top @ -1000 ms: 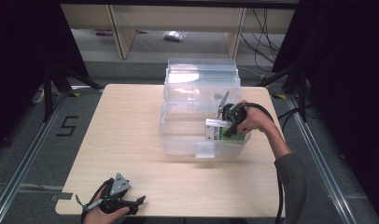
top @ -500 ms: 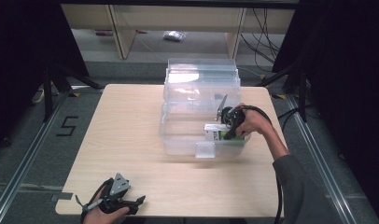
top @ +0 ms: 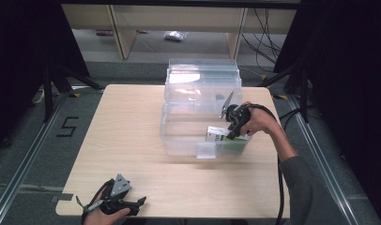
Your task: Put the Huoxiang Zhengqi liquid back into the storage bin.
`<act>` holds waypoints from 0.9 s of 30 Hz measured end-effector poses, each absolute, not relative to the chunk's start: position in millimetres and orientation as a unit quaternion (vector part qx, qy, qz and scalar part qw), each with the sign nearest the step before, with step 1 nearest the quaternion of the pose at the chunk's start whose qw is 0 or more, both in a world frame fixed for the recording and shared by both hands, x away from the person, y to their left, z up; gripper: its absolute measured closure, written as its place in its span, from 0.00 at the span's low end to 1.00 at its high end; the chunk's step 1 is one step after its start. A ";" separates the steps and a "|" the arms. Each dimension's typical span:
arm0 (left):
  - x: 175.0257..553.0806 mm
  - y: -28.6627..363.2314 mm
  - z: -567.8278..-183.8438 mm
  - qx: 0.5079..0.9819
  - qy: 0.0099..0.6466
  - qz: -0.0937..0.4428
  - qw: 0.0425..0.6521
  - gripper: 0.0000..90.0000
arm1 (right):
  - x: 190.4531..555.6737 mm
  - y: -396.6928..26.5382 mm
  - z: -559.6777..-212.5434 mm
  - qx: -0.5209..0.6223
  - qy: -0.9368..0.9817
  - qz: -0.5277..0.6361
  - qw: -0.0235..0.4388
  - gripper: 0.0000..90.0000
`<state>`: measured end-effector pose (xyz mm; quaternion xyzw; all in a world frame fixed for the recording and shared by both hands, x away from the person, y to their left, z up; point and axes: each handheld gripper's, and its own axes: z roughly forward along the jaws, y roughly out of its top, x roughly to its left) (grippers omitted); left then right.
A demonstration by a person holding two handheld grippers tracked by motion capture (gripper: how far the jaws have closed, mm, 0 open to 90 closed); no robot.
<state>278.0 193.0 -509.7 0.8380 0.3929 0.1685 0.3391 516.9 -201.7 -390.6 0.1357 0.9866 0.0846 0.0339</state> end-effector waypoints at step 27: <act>278.0 193.6 -509.1 0.839 0.394 0.169 0.335 0.18 | 501.0 -205.6 -359.3 0.154 0.975 0.149 0.059 0.56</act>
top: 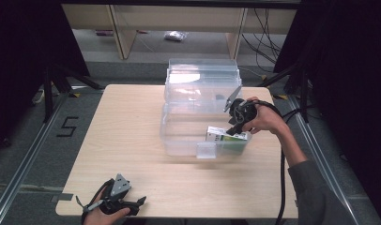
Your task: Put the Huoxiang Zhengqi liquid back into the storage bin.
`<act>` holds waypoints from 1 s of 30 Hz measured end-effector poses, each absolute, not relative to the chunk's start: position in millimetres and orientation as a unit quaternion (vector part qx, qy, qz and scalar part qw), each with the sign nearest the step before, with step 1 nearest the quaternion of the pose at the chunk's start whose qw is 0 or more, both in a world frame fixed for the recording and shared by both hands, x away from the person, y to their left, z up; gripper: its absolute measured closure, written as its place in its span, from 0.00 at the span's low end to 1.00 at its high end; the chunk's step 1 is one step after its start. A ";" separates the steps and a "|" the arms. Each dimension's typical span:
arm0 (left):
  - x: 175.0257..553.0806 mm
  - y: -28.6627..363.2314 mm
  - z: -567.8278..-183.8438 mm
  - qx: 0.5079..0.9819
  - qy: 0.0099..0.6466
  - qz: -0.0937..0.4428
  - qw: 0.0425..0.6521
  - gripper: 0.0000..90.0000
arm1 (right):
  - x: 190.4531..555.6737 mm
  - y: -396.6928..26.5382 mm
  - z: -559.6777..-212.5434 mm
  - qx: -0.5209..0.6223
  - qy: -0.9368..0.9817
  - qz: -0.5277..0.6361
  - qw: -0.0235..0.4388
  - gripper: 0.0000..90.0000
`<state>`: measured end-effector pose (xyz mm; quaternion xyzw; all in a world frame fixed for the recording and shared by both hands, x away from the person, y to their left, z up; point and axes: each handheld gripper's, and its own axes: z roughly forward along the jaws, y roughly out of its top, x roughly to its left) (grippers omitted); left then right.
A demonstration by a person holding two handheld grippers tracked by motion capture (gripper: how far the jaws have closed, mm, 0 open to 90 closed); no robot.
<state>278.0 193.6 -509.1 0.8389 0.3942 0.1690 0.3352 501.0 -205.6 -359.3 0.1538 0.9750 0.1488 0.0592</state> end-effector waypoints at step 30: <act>278.3 193.9 -509.0 0.839 0.394 0.167 0.335 0.18 | 476.4 -214.8 -369.7 0.287 0.915 0.267 0.095 0.32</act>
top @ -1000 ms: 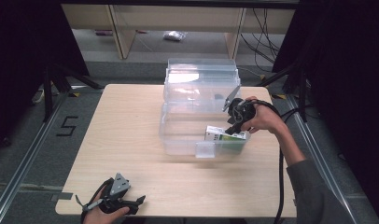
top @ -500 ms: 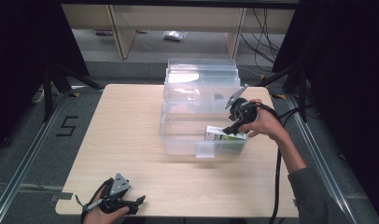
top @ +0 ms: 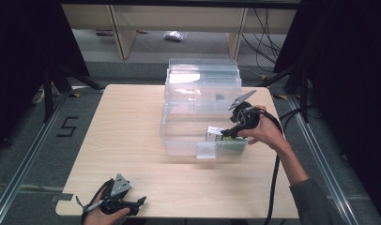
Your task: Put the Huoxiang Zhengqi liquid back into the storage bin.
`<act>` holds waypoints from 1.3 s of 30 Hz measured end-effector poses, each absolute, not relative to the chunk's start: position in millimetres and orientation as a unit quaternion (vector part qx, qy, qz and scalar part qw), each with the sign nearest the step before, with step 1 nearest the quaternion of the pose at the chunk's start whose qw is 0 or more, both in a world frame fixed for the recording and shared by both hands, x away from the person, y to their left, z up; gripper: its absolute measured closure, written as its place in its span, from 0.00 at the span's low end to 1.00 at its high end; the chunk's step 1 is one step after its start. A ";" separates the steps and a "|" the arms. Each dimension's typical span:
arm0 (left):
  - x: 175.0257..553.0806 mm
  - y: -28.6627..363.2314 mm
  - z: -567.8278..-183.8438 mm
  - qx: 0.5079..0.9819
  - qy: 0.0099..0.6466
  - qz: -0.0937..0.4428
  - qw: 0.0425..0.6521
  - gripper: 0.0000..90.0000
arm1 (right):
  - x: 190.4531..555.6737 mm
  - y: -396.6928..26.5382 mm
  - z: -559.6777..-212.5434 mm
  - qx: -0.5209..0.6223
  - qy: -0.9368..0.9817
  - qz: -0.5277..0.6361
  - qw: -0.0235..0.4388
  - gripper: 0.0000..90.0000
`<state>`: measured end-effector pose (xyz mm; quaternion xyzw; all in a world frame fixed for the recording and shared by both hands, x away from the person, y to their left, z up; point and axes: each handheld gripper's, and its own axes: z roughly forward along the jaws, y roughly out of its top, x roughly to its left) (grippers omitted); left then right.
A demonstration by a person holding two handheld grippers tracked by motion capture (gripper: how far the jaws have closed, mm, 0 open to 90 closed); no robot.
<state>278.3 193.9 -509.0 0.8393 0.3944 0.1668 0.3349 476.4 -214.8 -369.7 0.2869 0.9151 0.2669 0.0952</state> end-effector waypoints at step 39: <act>278.2 193.5 -509.6 0.837 0.397 0.168 0.337 0.18 | 438.2 -223.6 -388.1 0.313 0.878 0.348 0.098 0.20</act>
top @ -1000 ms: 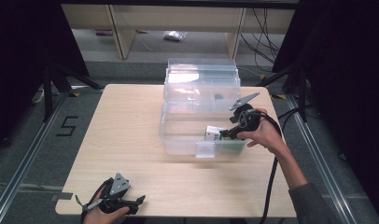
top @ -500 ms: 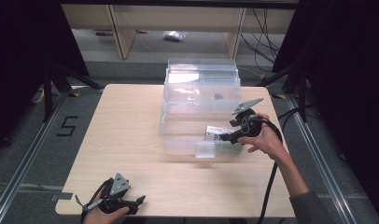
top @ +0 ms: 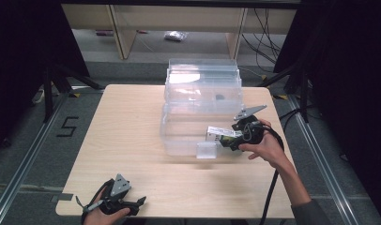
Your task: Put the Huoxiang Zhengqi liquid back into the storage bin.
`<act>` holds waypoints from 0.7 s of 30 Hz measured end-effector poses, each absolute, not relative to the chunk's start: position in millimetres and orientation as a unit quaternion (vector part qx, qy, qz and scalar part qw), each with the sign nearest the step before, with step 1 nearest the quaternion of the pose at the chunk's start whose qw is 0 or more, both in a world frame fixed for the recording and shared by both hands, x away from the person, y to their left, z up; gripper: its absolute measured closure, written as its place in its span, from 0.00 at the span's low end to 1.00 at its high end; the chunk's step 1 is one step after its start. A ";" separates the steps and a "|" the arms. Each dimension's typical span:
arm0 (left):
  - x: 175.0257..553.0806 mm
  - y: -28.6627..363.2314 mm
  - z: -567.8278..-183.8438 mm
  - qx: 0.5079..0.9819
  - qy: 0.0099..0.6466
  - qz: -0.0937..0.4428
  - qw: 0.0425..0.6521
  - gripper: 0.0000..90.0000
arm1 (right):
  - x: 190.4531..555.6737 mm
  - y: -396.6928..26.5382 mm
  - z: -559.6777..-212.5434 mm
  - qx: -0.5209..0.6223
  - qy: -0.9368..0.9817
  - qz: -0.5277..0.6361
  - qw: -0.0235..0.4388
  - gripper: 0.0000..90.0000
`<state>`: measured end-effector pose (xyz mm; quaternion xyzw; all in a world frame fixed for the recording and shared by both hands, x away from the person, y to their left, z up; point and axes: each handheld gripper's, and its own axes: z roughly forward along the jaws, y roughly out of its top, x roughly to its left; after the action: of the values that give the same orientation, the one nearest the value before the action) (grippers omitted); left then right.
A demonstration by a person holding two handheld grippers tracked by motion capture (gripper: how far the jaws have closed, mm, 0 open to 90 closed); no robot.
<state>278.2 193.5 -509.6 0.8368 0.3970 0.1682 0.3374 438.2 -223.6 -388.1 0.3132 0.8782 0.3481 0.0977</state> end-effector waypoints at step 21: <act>278.3 193.8 -509.5 0.837 0.398 0.169 0.336 0.18 | 407.4 -220.6 -391.4 0.298 0.872 0.372 0.112 0.18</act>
<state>278.3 193.8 -509.5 0.8371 0.3976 0.1693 0.3356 407.4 -220.6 -391.4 0.2984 0.8719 0.3719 0.1117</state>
